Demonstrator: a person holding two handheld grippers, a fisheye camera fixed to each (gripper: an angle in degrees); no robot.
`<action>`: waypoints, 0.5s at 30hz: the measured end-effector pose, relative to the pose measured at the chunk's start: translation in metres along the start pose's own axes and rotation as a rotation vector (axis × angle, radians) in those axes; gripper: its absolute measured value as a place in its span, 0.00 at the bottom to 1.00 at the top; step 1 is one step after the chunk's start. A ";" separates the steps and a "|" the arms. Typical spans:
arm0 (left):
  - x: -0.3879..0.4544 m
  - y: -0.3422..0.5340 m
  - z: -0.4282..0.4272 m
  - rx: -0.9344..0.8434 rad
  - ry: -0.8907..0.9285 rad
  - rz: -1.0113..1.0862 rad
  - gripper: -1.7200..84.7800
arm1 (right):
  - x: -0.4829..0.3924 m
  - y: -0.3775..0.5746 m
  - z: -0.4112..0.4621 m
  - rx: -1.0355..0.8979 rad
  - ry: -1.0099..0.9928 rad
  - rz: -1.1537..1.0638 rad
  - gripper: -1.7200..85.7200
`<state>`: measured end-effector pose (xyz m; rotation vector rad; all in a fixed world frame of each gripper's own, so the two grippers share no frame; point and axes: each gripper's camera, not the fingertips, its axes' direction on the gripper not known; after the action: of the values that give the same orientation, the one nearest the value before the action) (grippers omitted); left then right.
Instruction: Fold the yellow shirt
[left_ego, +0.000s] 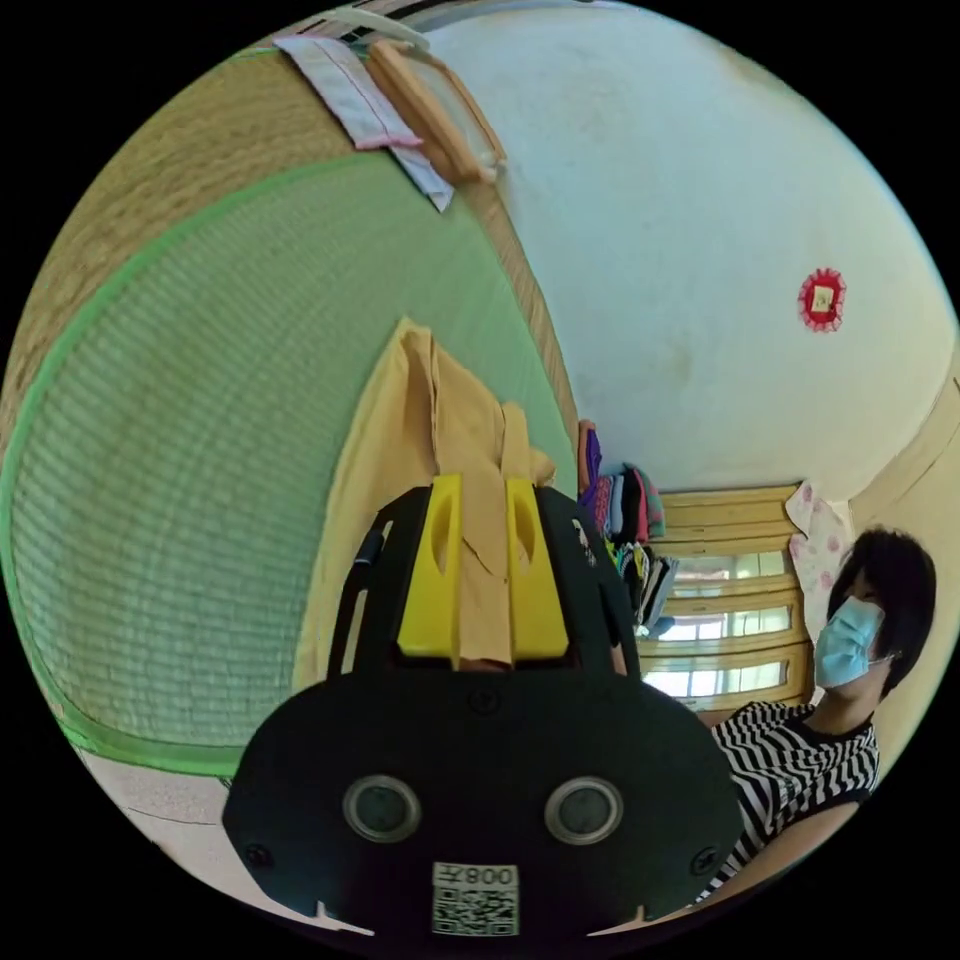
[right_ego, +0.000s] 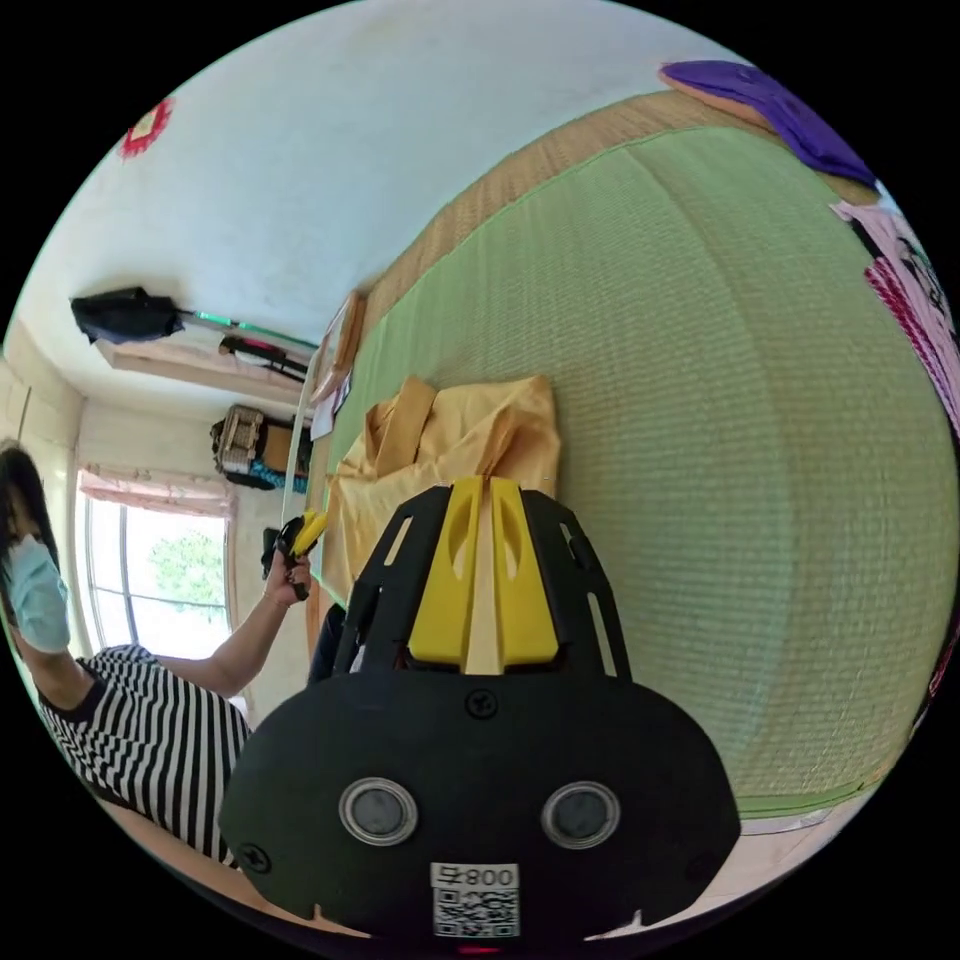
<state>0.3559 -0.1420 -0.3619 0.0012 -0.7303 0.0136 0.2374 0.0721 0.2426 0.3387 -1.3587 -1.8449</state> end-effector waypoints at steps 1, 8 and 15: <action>0.002 0.006 0.017 -0.034 0.005 -0.003 0.11 | -0.012 0.004 0.013 -0.035 -0.008 -0.016 0.05; 0.021 0.021 0.065 -0.091 0.010 -0.021 0.12 | -0.030 0.010 0.075 -0.160 -0.116 0.018 0.08; 0.045 0.015 0.100 -0.189 -0.031 0.004 0.12 | -0.030 0.003 0.093 -0.177 -0.142 0.059 0.08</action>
<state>0.3226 -0.1270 -0.2569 -0.1810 -0.7606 -0.0513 0.2003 0.1566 0.2739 0.0763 -1.2733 -1.9531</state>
